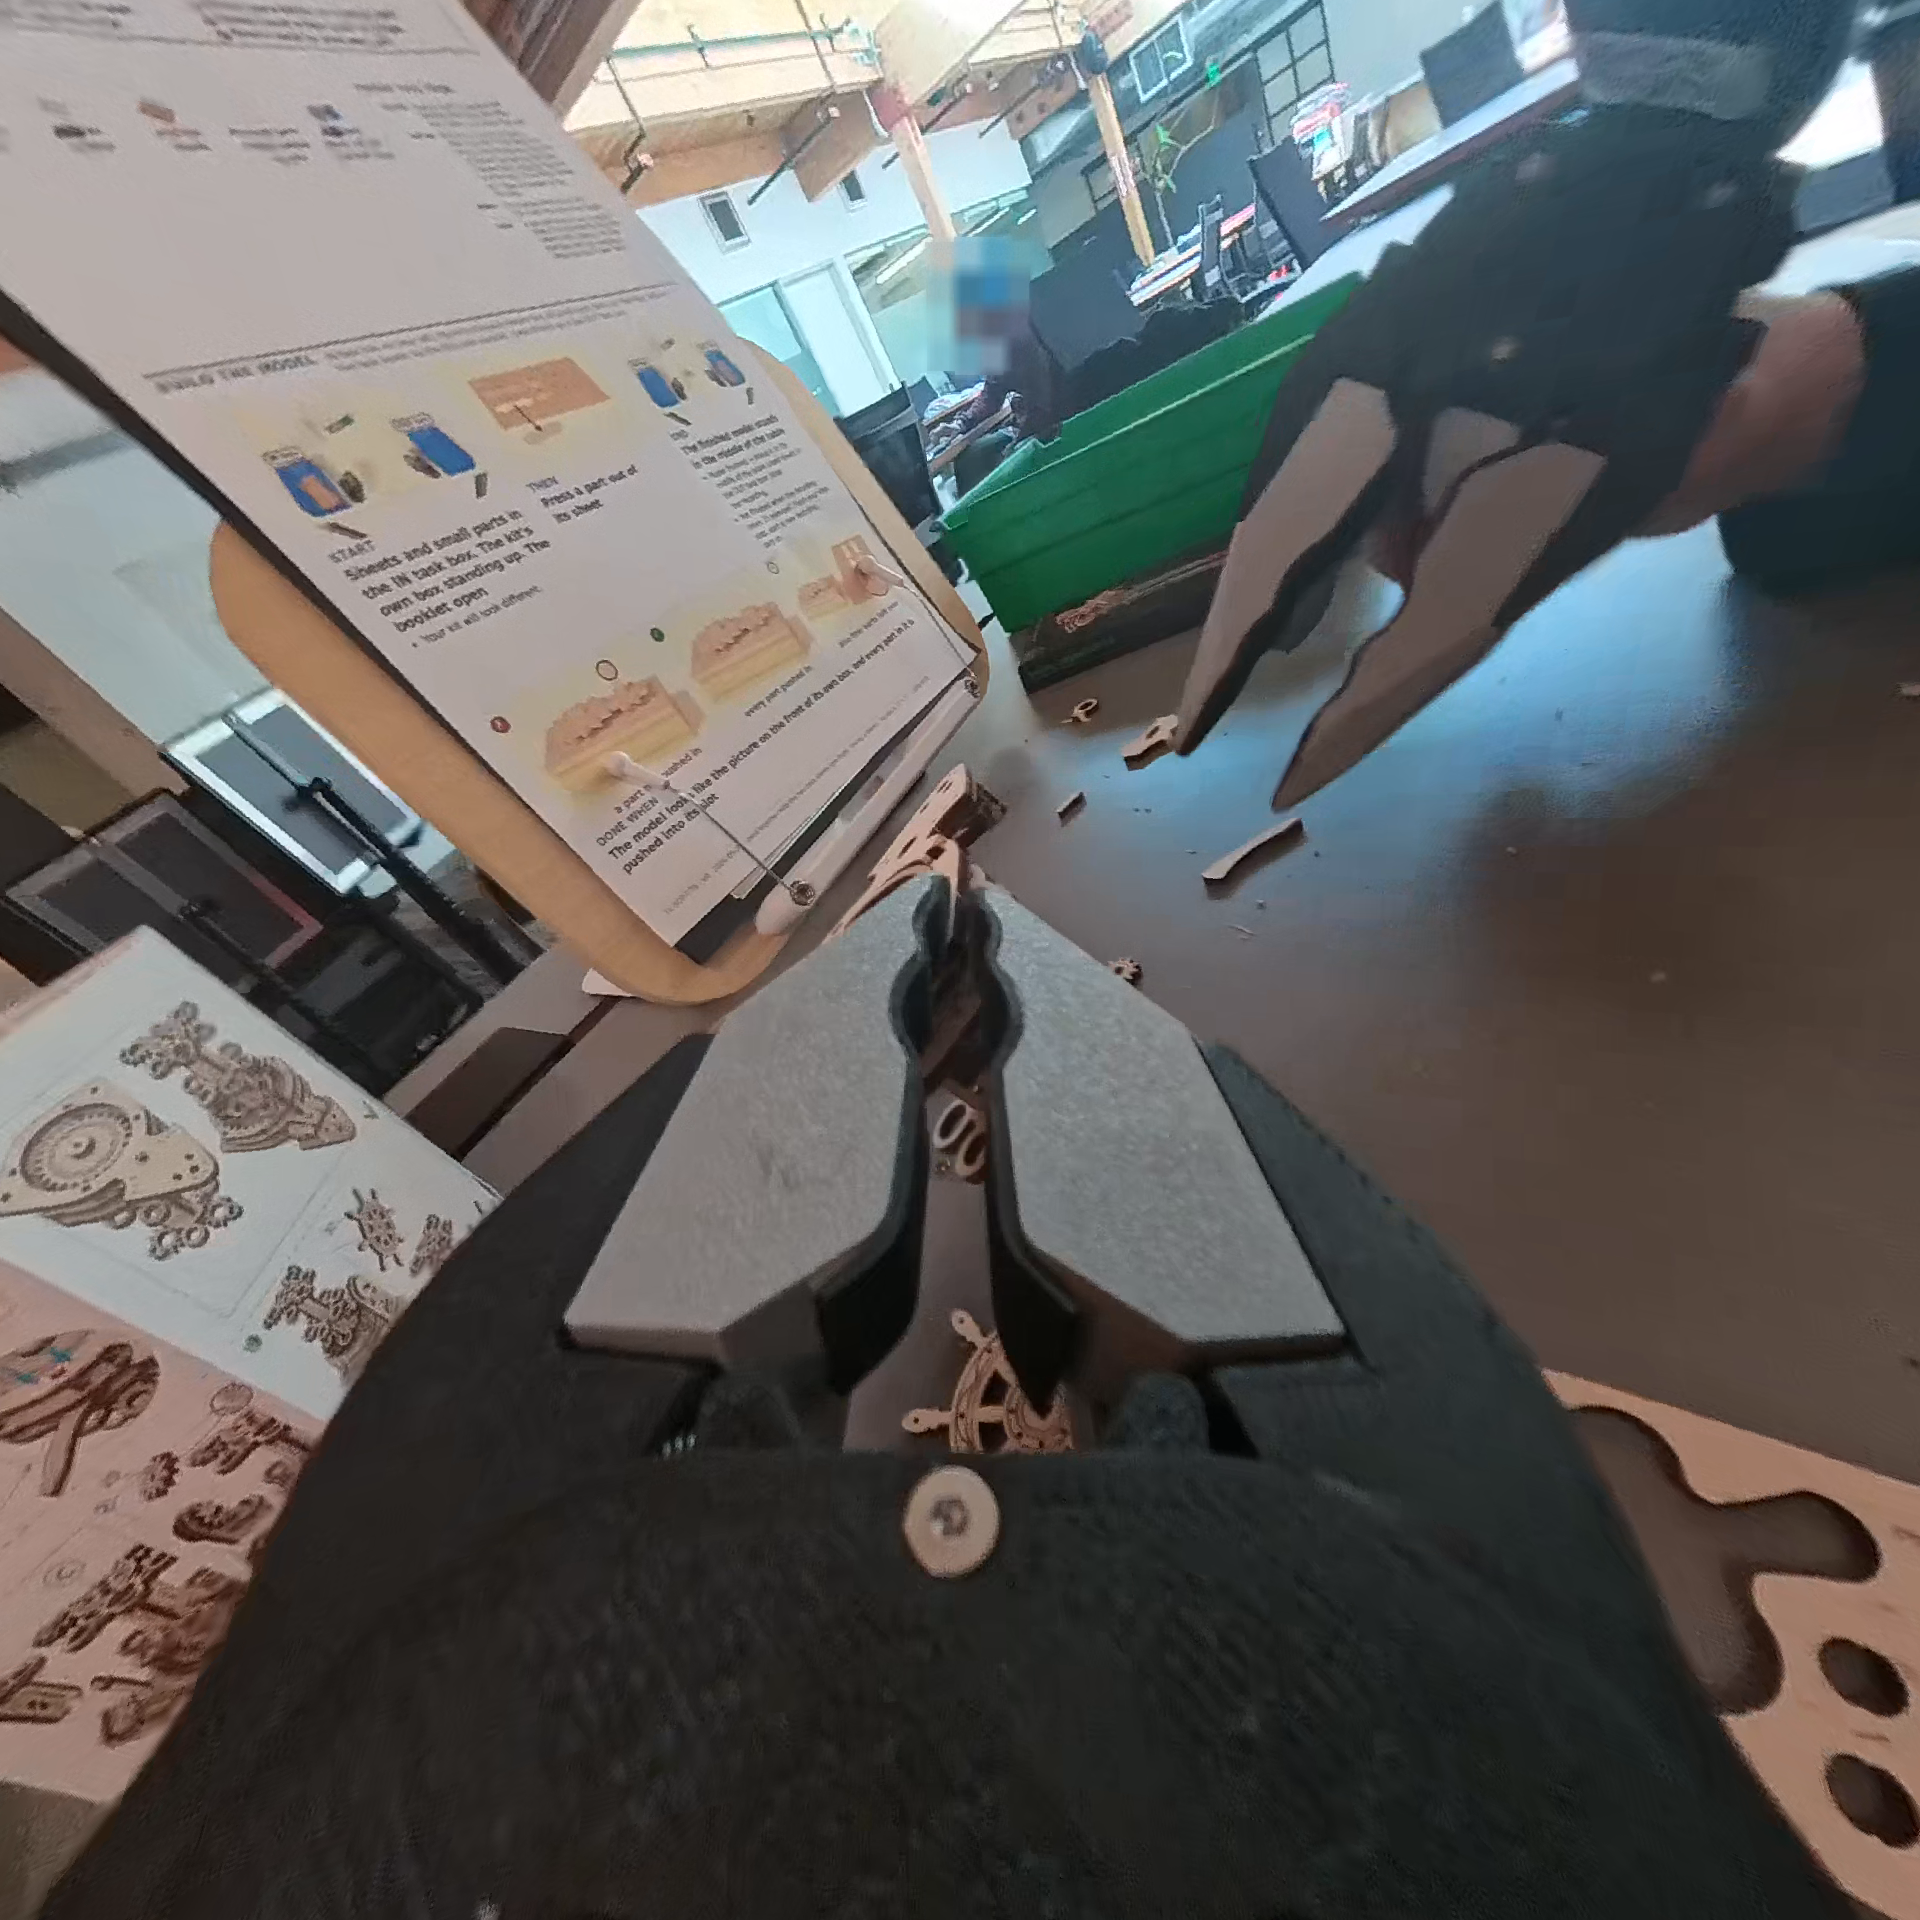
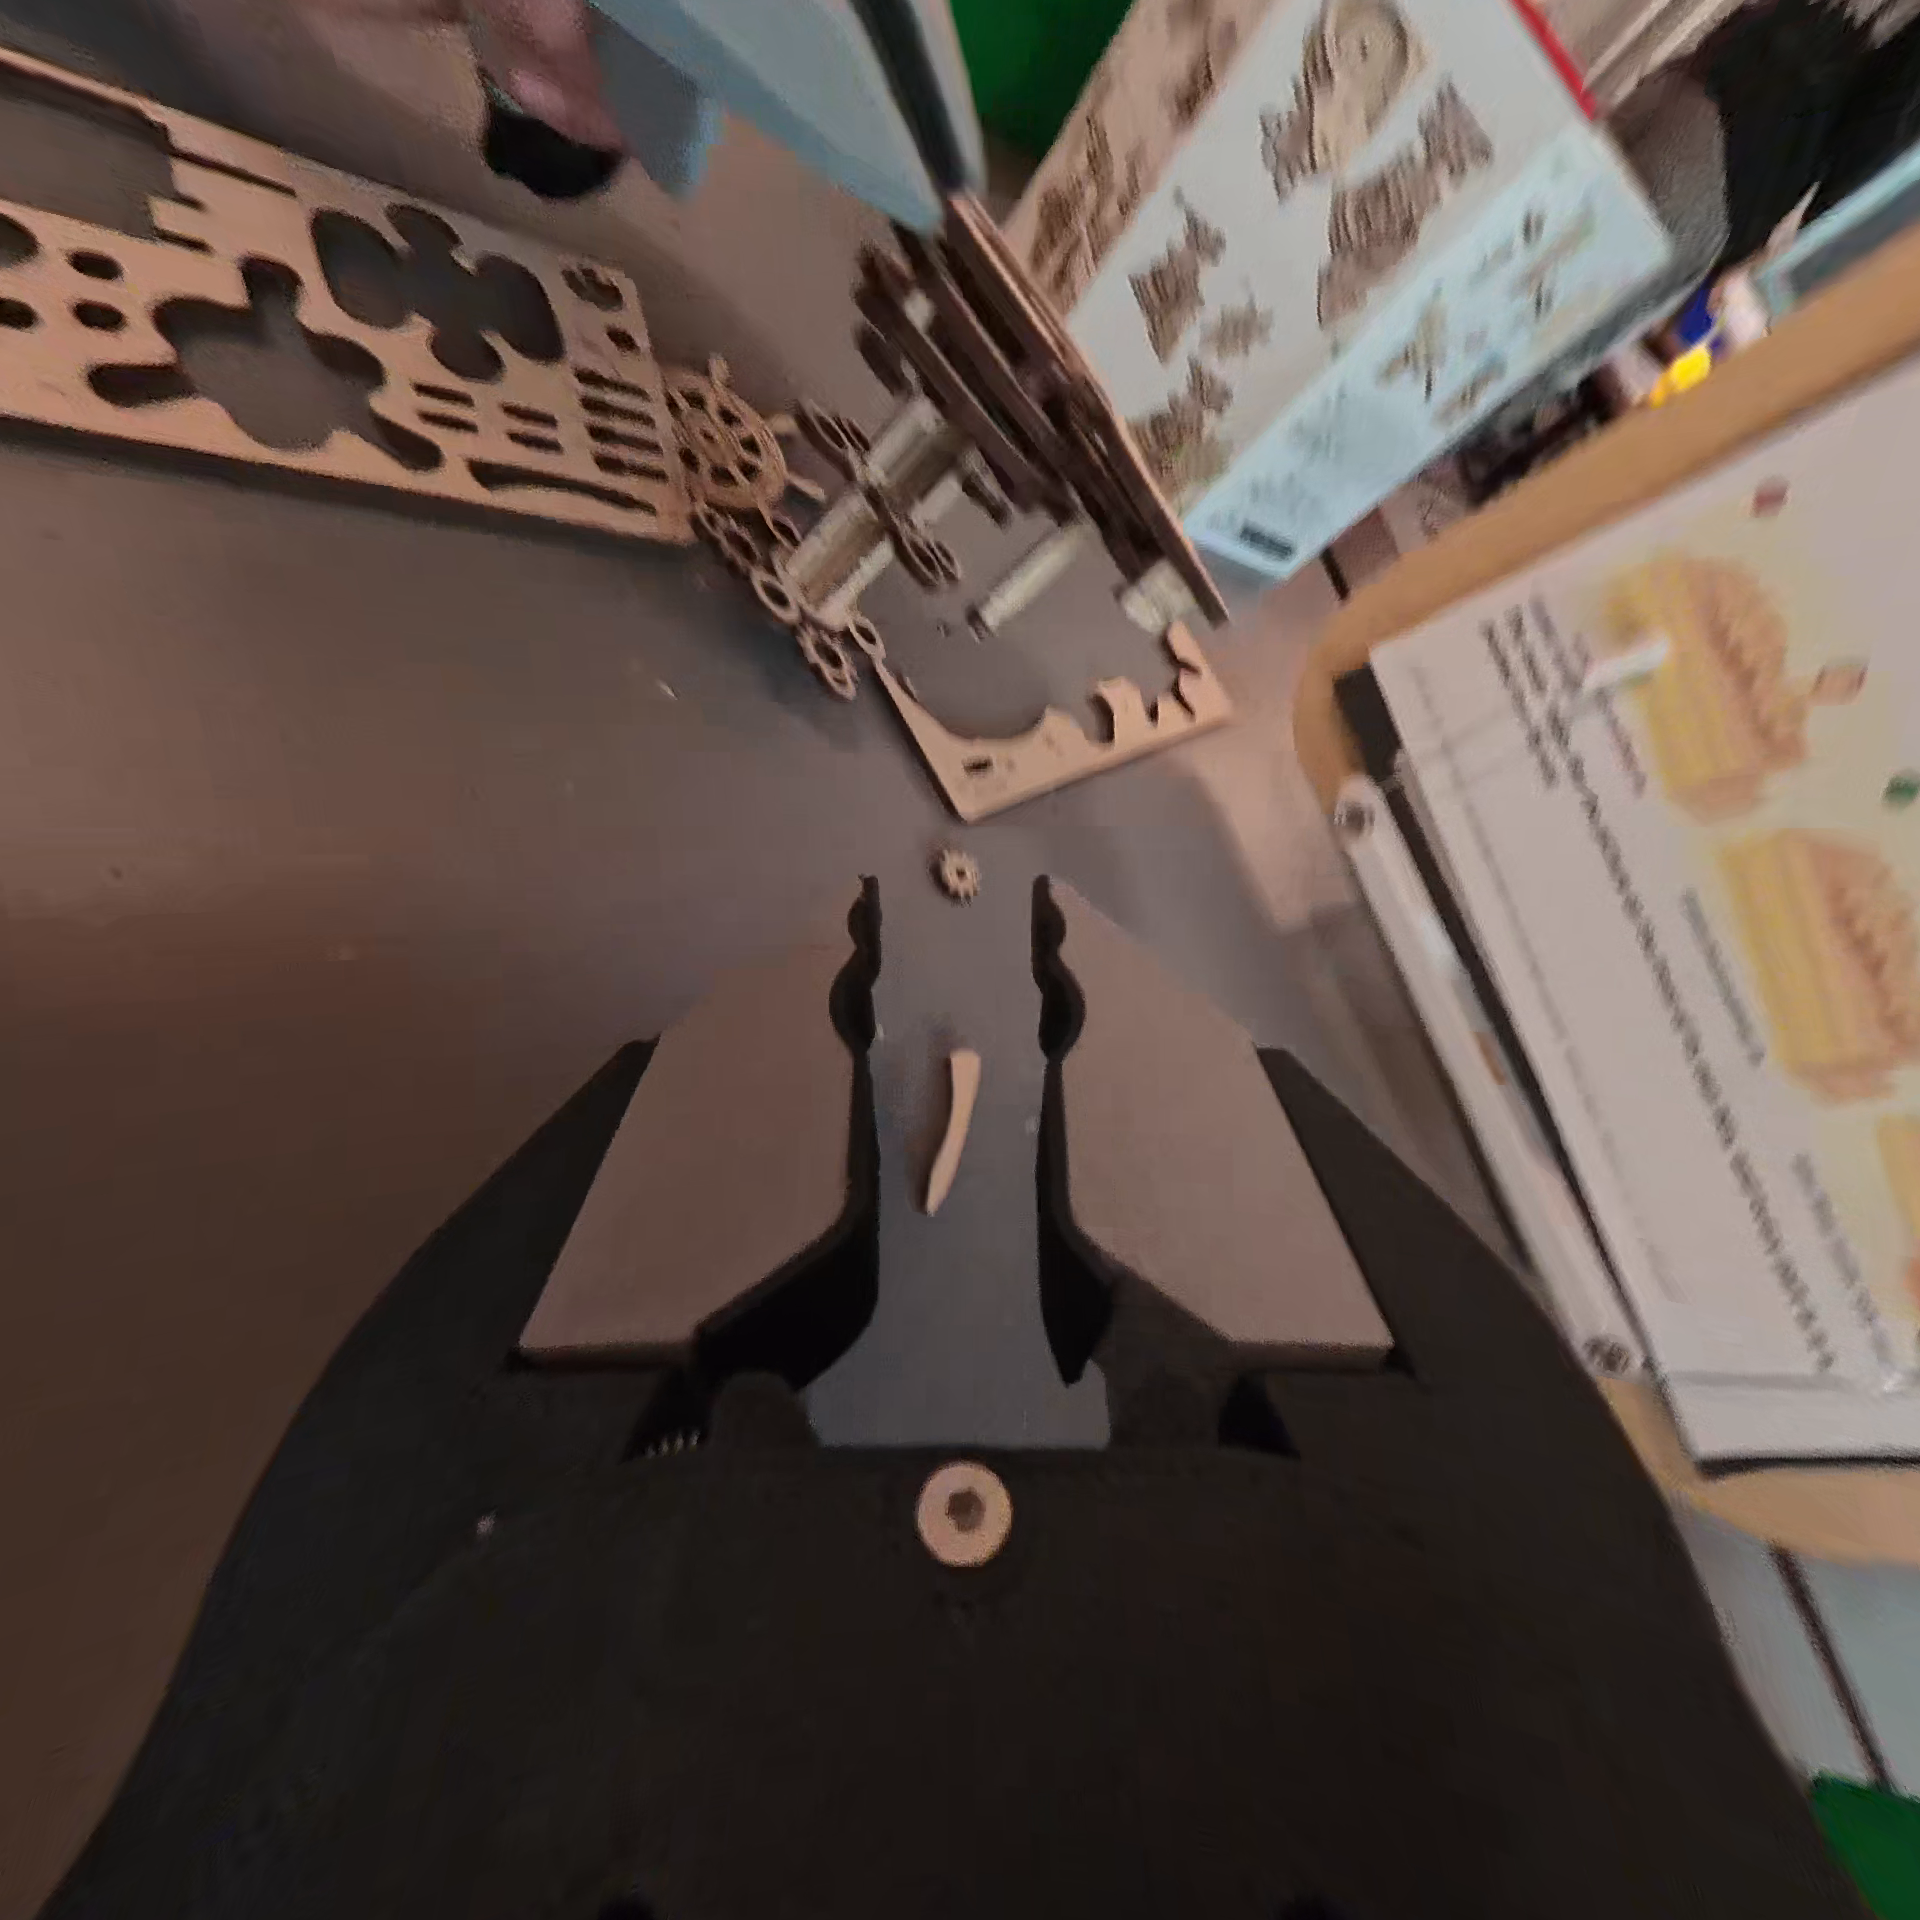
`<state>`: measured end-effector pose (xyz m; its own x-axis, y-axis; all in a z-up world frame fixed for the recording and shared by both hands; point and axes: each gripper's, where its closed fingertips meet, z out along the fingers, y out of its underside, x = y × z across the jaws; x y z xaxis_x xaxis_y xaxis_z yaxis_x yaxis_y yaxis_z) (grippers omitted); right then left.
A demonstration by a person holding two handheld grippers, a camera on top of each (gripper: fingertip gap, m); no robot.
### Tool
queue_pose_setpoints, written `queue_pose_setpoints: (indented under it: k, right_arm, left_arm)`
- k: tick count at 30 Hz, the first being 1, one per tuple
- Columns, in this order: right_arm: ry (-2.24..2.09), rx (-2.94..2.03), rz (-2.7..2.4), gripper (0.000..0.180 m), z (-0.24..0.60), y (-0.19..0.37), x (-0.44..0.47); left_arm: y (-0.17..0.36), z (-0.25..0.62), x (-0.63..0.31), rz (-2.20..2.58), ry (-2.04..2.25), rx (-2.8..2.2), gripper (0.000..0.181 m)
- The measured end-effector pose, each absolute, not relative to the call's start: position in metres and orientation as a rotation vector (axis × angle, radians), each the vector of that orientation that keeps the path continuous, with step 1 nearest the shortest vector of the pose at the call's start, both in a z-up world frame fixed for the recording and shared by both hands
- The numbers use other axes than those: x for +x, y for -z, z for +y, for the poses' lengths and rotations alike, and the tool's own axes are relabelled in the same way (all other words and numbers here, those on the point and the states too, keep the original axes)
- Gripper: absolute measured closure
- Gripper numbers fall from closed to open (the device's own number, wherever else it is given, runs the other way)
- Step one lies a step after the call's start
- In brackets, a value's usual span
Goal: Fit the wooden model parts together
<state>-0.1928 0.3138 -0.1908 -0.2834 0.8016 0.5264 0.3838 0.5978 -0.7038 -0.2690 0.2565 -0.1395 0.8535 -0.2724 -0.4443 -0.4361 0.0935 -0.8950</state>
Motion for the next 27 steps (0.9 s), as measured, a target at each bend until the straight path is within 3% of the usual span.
queue_pose_setpoints:
  k: [9, 27]
  right_arm:
    - [-0.373, -0.679, -1.803, 0.150, 0.278, 0.160, -0.252]
    - [-0.053, -0.365, -1.720, 0.159, 0.253, 0.159, -0.302]
  left_arm:
    - [0.135, 0.259, -0.294, 0.351, 0.290, -1.586, 0.181]
    - [0.136, 0.247, -0.305, 0.342, 0.593, -1.602, 0.181]
